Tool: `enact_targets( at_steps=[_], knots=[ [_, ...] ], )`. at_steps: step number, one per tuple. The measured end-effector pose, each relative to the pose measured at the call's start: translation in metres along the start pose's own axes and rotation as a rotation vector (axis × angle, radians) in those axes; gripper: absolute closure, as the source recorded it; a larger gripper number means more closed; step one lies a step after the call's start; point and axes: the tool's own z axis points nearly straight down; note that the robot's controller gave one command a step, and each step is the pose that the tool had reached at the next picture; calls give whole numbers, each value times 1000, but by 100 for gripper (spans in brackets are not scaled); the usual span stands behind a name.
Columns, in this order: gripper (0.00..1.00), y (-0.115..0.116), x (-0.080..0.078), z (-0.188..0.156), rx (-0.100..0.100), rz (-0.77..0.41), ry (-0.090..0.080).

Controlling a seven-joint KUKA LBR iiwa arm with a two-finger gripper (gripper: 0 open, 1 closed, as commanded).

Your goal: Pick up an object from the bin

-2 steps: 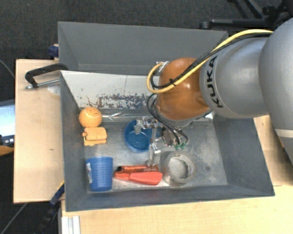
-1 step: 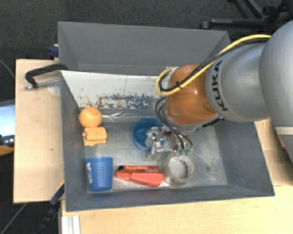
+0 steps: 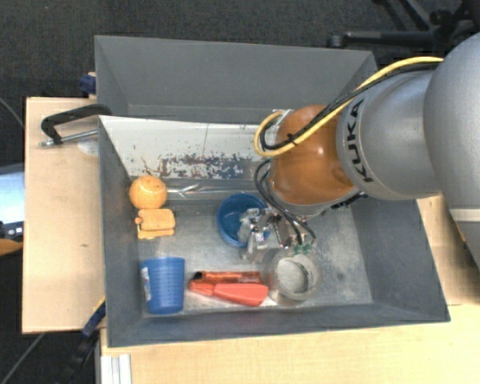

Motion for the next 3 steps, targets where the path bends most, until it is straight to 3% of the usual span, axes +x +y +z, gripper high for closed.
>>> enact_targets(
  at_steps=[3],
  knots=[
    [100, 0, 0, 0, 0, 0, 0]
  ],
)
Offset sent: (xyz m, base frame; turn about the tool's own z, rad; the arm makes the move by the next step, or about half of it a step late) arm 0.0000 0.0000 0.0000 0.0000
